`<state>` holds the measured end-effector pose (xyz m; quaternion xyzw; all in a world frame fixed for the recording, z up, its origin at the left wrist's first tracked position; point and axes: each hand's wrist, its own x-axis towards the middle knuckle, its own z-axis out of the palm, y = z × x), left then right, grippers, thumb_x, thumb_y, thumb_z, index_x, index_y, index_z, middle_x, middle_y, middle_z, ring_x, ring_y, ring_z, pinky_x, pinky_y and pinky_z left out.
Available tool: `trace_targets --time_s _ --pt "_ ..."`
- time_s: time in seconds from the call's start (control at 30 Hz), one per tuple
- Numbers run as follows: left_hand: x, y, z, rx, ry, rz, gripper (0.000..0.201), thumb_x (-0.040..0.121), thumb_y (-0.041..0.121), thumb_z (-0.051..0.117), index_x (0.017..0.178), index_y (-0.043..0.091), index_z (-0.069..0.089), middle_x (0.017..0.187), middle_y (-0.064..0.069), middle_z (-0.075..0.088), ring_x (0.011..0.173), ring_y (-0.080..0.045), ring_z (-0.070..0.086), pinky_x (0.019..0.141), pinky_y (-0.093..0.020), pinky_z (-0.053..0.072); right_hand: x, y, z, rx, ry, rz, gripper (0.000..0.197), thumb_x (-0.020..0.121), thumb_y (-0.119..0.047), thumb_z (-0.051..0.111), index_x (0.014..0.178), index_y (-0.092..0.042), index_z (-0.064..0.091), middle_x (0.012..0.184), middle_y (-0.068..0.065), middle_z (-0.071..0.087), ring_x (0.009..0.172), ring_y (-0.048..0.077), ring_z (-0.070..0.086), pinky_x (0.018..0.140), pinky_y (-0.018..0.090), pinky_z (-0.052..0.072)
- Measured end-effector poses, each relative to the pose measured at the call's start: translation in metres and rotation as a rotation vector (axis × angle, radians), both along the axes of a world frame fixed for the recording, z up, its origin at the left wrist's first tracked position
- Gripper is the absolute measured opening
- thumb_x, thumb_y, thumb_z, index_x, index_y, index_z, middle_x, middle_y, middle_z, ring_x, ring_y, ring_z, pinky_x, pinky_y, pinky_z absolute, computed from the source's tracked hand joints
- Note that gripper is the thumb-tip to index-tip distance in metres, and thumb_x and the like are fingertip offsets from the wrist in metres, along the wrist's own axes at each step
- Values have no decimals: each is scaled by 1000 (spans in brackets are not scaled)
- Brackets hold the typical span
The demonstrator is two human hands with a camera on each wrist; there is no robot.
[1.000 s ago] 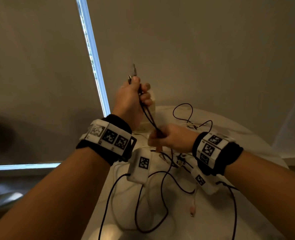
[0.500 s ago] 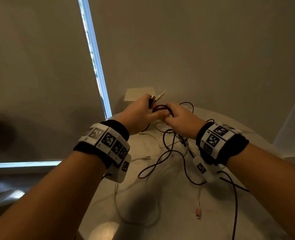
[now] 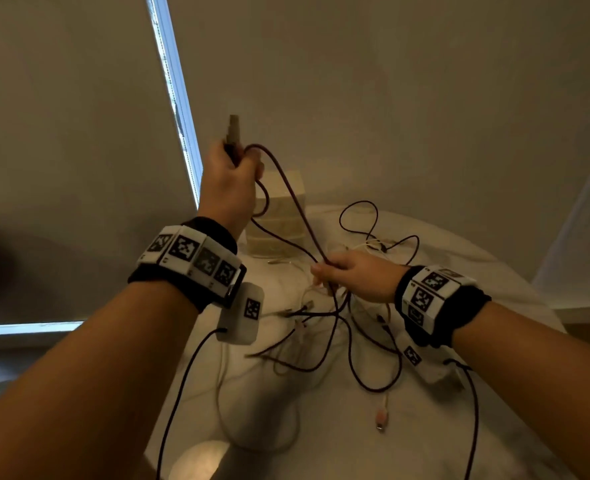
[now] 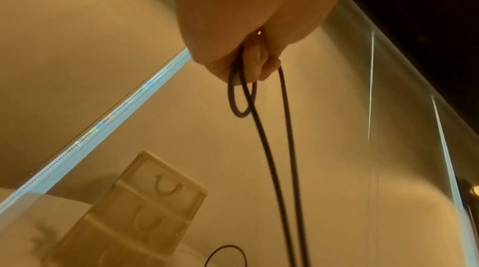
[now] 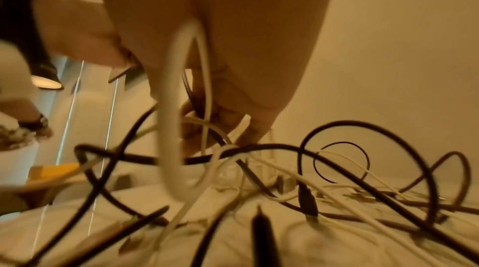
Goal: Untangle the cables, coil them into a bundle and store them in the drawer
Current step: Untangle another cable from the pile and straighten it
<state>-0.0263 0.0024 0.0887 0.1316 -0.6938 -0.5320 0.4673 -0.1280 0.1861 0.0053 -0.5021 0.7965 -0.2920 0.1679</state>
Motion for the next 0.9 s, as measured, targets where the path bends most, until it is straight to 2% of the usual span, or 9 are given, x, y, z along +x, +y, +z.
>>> trace_targets --time_s 0.13,0.23,0.33,0.4,0.47,0.6,0.73,0.83,0.9 --pt "2 -1 3 31 62 76 19 99 25 57 84 28 47 85 -3 58 60 -9 50 58 -28 42 -5 -5 -1 47 -55 -51 57 103 -53 29 100 -15 71 105 2 72 102 14 65 99 33 47" --pt "4 -5 2 9 45 163 20 98 27 58 83 29 47 80 5 58 73 -14 58 66 -31 49 -16 -6 16 -44 17 -199 45 102 -51 38 95 -23 73 111 11 71 101 26 66 98 47 50" --pt "7 -22 -4 -70 -162 226 15 94 30 58 82 26 50 80 2 58 86 -30 65 76 -42 54 -22 -4 44 -386 78 -331 37 103 -43 45 91 -23 74 98 7 70 90 21 63 79 34 48" --pt "8 -28 -15 -192 -435 236 15 93 28 55 90 13 56 82 -12 59 91 -41 64 66 -38 45 -19 0 64 -645 52 -373 35 101 -44 48 95 -22 75 79 3 63 73 14 60 69 33 47" --pt "9 -24 -29 -267 -641 234 23 96 27 54 104 6 57 87 -15 58 80 -35 58 60 -33 35 -15 3 78 -807 -58 -364 34 99 -45 53 96 -20 74 71 2 60 65 18 63 68 36 57" --pt "11 6 -45 -164 -484 1 24 99 36 60 105 13 59 71 6 50 57 -11 45 51 -27 34 -8 -2 71 -655 -158 -297 30 99 -31 58 96 -6 73 81 10 71 78 21 73 82 42 61" --pt "8 31 -41 -8 -476 -356 35 96 42 66 114 12 69 66 4 47 50 -9 36 44 -23 31 5 -8 65 -665 -247 -210 31 98 -26 61 98 2 72 89 24 72 81 26 74 83 40 61" --pt "4 34 -39 -50 -511 -419 45 95 50 64 114 10 69 69 1 43 53 -11 35 49 -28 31 7 -6 71 -705 -268 -173 30 97 -27 62 105 -1 72 89 14 75 84 19 73 85 31 59" --pt "3 34 -39 -127 -498 -416 33 96 47 65 106 16 74 72 6 55 53 -6 46 55 -24 38 3 -5 70 -706 -255 -176 28 94 -29 65 110 -6 70 87 5 75 84 15 72 85 31 56"
